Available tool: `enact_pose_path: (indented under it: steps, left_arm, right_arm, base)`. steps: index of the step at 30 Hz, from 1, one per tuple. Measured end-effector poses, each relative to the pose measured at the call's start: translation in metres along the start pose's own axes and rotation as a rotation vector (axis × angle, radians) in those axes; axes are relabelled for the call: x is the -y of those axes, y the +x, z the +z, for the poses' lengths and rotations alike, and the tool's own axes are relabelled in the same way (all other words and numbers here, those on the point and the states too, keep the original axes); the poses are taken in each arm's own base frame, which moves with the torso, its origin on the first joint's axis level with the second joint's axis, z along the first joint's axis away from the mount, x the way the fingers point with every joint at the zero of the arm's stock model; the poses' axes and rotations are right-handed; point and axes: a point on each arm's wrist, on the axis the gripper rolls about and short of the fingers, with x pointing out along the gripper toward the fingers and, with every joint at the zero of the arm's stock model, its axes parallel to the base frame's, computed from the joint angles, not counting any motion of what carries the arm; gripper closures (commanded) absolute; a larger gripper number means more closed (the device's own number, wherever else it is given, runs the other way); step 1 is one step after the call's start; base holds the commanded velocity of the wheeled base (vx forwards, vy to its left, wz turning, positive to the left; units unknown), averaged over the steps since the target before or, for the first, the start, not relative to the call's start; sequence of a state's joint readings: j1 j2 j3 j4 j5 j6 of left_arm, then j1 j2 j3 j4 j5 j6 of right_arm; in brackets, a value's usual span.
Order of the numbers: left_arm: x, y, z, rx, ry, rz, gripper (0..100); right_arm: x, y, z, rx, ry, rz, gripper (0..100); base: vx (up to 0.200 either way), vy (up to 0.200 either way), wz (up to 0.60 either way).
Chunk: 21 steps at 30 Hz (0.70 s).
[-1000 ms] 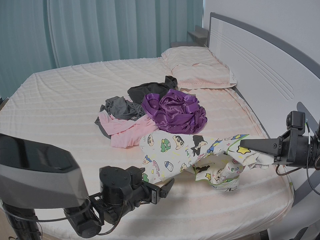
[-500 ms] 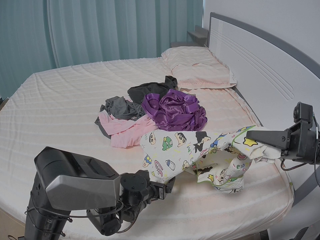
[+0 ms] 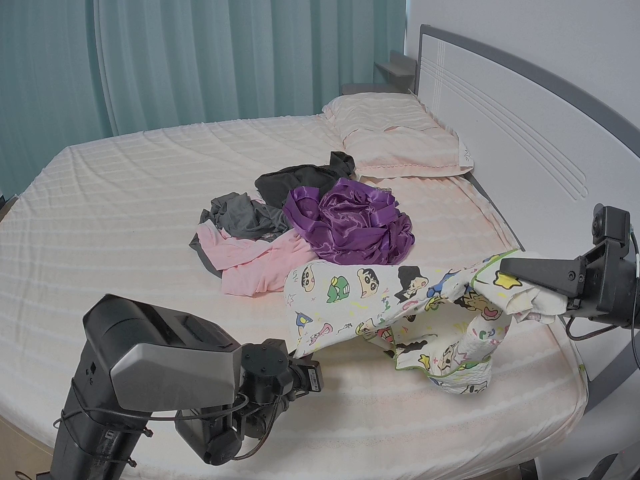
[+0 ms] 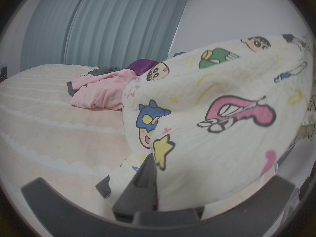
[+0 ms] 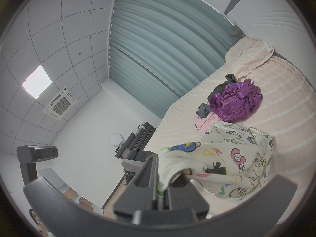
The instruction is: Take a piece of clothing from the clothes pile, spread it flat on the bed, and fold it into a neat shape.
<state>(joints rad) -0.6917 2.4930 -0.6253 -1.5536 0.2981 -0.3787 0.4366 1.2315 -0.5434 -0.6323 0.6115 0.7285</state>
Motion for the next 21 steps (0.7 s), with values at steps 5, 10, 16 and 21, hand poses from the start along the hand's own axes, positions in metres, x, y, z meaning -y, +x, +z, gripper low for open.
enact_pose_path:
  steps: [5, 10, 16, 21]
  left_arm:
    - [-0.006, -0.018, 0.004, -0.034, 0.007, 0.021, 100]
    - [0.003, -0.043, 0.029, 0.007, -0.025, -0.012, 100]
    - [0.03, -0.075, 0.073, 0.084, -0.052, -0.08, 100]
    - [0.05, -0.099, 0.117, 0.184, -0.094, -0.134, 100]
  right_arm:
    - [0.008, -0.001, -0.003, -0.004, 0.014, -0.035, 100]
    - [0.024, 0.006, -0.013, -0.045, 0.029, -0.09, 100]
    - [0.038, 0.037, -0.021, -0.015, 0.014, -0.206, 100]
    - [0.033, 0.071, -0.01, 0.143, -0.052, -0.207, 100]
  base:
    - [0.0, 0.0, 0.0]
    - [0.0, 0.0, 0.0]
    - [0.0, 0.0, 0.0]
    - [0.0, 0.0, 0.0]
